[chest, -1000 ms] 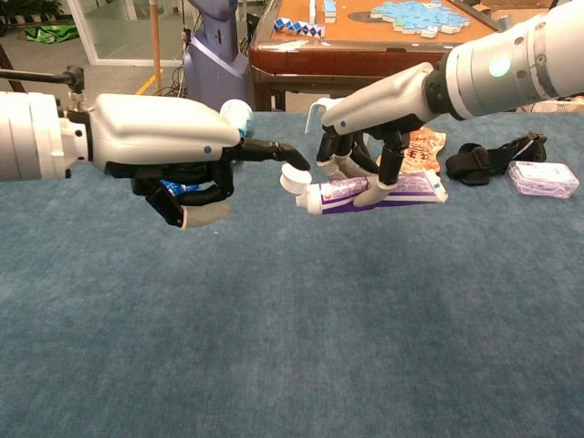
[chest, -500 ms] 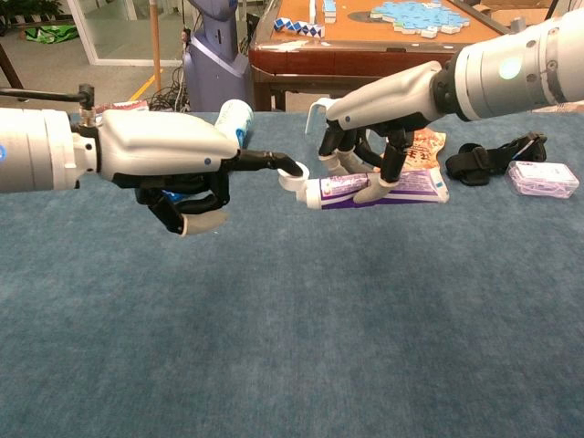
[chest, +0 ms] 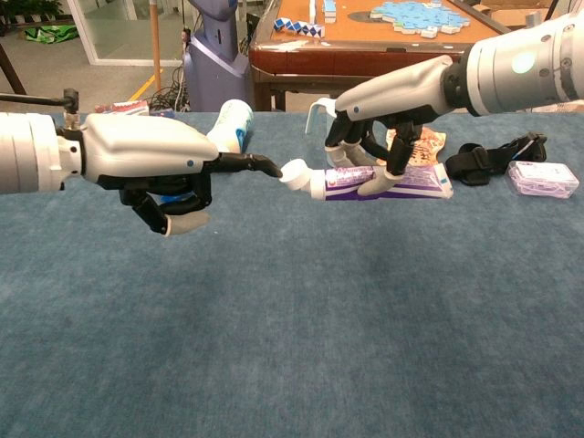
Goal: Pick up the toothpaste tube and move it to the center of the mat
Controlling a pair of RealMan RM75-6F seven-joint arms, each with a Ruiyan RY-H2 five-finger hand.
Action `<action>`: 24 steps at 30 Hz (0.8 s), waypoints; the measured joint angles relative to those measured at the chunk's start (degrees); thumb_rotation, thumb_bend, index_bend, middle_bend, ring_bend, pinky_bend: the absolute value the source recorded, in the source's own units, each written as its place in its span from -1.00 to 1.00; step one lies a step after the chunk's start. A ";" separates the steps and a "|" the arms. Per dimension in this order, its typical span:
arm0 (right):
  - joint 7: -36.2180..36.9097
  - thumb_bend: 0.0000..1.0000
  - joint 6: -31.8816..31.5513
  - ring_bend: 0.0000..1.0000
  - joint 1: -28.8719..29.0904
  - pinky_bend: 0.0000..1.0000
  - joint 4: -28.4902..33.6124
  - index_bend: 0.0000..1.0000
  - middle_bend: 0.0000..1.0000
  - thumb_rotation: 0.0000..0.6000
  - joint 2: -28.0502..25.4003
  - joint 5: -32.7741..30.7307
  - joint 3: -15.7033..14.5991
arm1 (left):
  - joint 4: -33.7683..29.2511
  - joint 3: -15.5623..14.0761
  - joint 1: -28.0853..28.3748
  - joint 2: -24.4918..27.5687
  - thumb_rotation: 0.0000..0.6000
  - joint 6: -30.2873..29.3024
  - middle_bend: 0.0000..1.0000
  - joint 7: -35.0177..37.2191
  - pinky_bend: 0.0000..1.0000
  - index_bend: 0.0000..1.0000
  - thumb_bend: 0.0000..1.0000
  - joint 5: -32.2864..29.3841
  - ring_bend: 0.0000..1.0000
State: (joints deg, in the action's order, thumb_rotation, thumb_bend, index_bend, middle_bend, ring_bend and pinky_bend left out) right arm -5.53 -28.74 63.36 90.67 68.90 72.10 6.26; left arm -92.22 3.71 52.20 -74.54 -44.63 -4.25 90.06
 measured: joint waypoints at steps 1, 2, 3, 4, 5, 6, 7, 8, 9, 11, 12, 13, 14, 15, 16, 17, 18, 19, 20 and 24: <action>0.13 0.81 -0.16 0.24 -0.06 -0.25 0.01 0.70 0.53 1.00 0.00 0.14 0.06 | -0.01 -0.04 0.03 -0.06 1.00 -0.07 0.64 -0.04 0.47 -0.94 0.01 -0.05 0.71; 0.22 0.82 -0.34 0.24 -0.13 -0.25 0.02 0.70 0.53 1.00 0.00 0.25 0.10 | -0.03 -0.08 0.08 -0.14 1.00 -0.14 0.64 -0.09 0.47 -0.94 0.01 -0.09 0.71; 0.38 0.82 -0.53 0.24 -0.21 -0.25 0.03 0.70 0.53 1.00 0.01 0.35 0.16 | -0.04 -0.09 0.11 -0.18 1.00 -0.20 0.64 -0.12 0.47 -0.94 0.01 -0.11 0.71; 0.49 0.81 -0.69 0.25 -0.27 -0.25 0.05 0.70 0.53 1.00 0.04 0.40 0.22 | -0.04 -0.09 0.14 -0.23 1.00 -0.29 0.64 -0.15 0.47 -0.94 0.01 -0.14 0.71; 0.58 0.81 -0.90 0.25 -0.34 -0.25 0.05 0.70 0.53 1.00 0.07 0.47 0.27 | -0.03 -0.09 0.17 -0.30 1.00 -0.42 0.64 -0.19 0.47 -0.94 0.01 -0.18 0.71; 0.72 0.81 -1.25 0.25 -0.48 -0.25 0.05 0.70 0.53 1.00 0.16 0.59 0.33 | -0.03 -0.09 0.18 -0.35 1.00 -0.52 0.64 -0.19 0.47 -0.94 0.01 -0.21 0.71; 0.78 0.81 -1.39 0.25 -0.55 -0.25 0.05 0.70 0.53 1.00 0.22 0.62 0.35 | 0.00 -0.08 0.19 -0.42 1.00 -0.65 0.64 -0.16 0.47 -0.94 0.01 -0.27 0.70; 0.86 0.81 -1.61 0.25 -0.64 -0.25 0.05 0.70 0.53 1.00 0.32 0.66 0.39 | 0.05 -0.07 0.19 -0.54 1.00 -0.82 0.64 -0.12 0.47 -0.94 0.01 -0.37 0.70; 0.98 0.81 -1.91 0.25 -0.78 -0.25 0.05 0.70 0.53 1.00 0.46 0.68 0.44 | 0.10 -0.05 0.19 -0.61 1.00 -0.94 0.63 -0.10 0.47 -0.94 0.01 -0.46 0.70; 1.22 0.81 -2.33 0.25 -1.01 -0.25 0.06 0.70 0.53 1.00 0.67 0.67 0.51 | 0.13 -0.06 0.16 -0.68 1.00 -1.23 0.63 -0.09 0.47 -0.94 0.01 -0.62 0.70; 1.37 0.81 -2.58 0.25 -1.16 -0.25 0.08 0.70 0.53 1.00 0.76 0.65 0.55 | 0.12 -0.07 0.12 -0.68 1.00 -1.33 0.63 -0.12 0.47 -0.94 0.01 -0.71 0.69; 1.45 0.81 -2.78 0.25 -1.27 -0.25 0.10 0.70 0.53 1.00 0.80 0.66 0.58 | 0.10 -0.09 0.07 -0.63 1.00 -1.42 0.62 -0.19 0.47 -0.94 0.01 -0.78 0.68; 1.59 0.81 -3.03 0.25 -1.43 -0.25 0.14 0.70 0.53 1.00 0.81 0.67 0.61 | 0.03 -0.12 -0.05 -0.55 1.00 -1.64 0.61 -0.29 0.47 -0.94 0.01 -0.90 0.66; 1.85 0.81 -3.40 0.26 -1.69 -0.25 0.22 0.70 0.53 1.00 0.80 0.68 0.65 | -0.02 -0.15 -0.20 -0.46 1.00 -1.87 0.58 -0.36 0.47 -0.94 0.01 -0.99 0.63; 2.06 0.81 -3.73 0.26 -1.91 -0.25 0.28 0.70 0.53 1.00 0.78 0.71 0.68 | -0.09 -0.17 -0.41 -0.33 1.00 -2.20 0.56 -0.43 0.47 -0.94 0.01 -1.12 0.59; 2.34 0.81 -4.11 0.26 -2.19 -0.25 0.34 0.70 0.53 1.00 0.72 0.76 0.71 | -0.21 -0.19 -0.79 -0.11 1.00 -2.75 0.52 -0.53 0.47 -0.94 0.01 -1.38 0.54; 2.79 0.81 -4.62 0.26 -2.58 -0.25 0.44 0.70 0.53 1.00 0.63 0.82 0.75 | -0.32 -0.21 -1.15 0.12 1.00 -3.21 0.45 -0.60 0.47 -0.95 0.01 -1.65 0.47; 3.18 0.81 -4.95 0.26 -2.87 -0.25 0.50 0.70 0.53 1.00 0.55 0.89 0.78 | -0.45 -0.21 -1.55 0.39 1.00 -3.66 0.40 -0.65 0.47 -0.95 0.01 -2.00 0.42; 3.64 0.81 -5.27 0.27 -3.20 -0.25 0.57 0.70 0.53 1.00 0.45 0.93 0.80 | -0.64 -0.19 -2.13 0.81 1.00 -4.27 0.33 -0.61 0.47 -0.96 0.01 -2.66 0.35; 6.14 0.81 -7.35 0.28 -5.19 -0.20 0.75 0.70 0.53 1.00 0.13 1.62 0.75 | -1.67 0.22 -4.39 2.54 1.00 -6.50 -0.02 0.47 0.42 -0.99 -0.08 -5.79 0.00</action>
State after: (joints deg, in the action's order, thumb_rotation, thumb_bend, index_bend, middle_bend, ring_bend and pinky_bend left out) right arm 0.61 -36.09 58.17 91.42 69.03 73.73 7.01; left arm -93.89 3.93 47.82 -72.00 -51.13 -3.79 84.26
